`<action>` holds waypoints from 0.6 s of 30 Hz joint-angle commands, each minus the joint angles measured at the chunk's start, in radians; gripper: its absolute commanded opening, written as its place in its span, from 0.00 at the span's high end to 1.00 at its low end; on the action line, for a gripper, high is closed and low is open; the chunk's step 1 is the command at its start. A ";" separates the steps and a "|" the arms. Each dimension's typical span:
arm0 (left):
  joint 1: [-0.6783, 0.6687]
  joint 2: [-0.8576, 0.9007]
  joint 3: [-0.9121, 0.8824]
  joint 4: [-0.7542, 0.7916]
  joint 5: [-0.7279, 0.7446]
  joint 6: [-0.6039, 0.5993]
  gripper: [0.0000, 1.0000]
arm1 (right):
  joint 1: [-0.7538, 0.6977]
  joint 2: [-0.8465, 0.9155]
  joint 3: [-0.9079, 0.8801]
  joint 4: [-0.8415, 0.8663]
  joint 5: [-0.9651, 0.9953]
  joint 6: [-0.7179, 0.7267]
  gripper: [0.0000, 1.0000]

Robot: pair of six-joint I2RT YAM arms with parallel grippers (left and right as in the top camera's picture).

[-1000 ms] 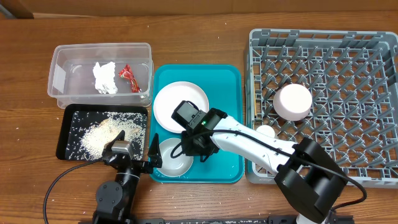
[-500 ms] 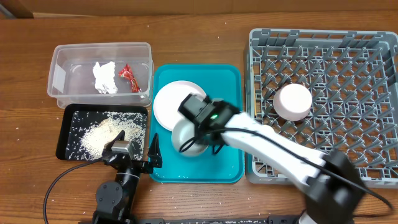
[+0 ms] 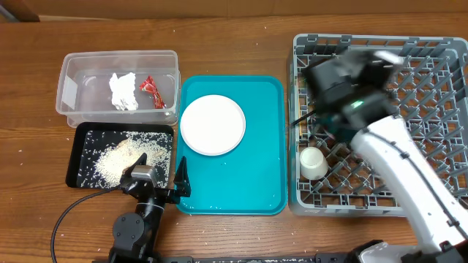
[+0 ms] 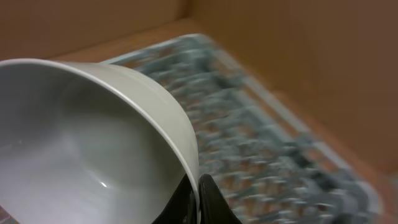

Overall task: Sort waste into correct bins and load items into the dishwasher
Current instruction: 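Carry the white bowl to the rack and set it in the back slots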

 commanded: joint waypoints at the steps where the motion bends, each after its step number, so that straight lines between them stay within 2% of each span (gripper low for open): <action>1: 0.010 -0.010 -0.004 0.003 0.008 -0.003 0.00 | -0.140 -0.003 -0.022 -0.030 0.117 0.007 0.96; 4: 0.010 -0.010 -0.004 0.003 0.008 -0.004 0.00 | -0.293 0.009 -0.047 -0.082 0.117 0.006 0.96; 10: 0.010 -0.010 -0.004 0.003 0.008 -0.003 0.00 | -0.469 0.049 -0.102 -0.050 0.086 -0.002 0.96; 13: 0.010 -0.010 -0.004 0.003 0.008 -0.004 0.00 | -0.502 0.088 -0.109 -0.014 0.078 -0.029 0.96; 18: 0.010 -0.010 -0.004 0.003 0.008 -0.004 0.00 | -0.479 0.173 -0.109 0.023 0.067 -0.072 0.96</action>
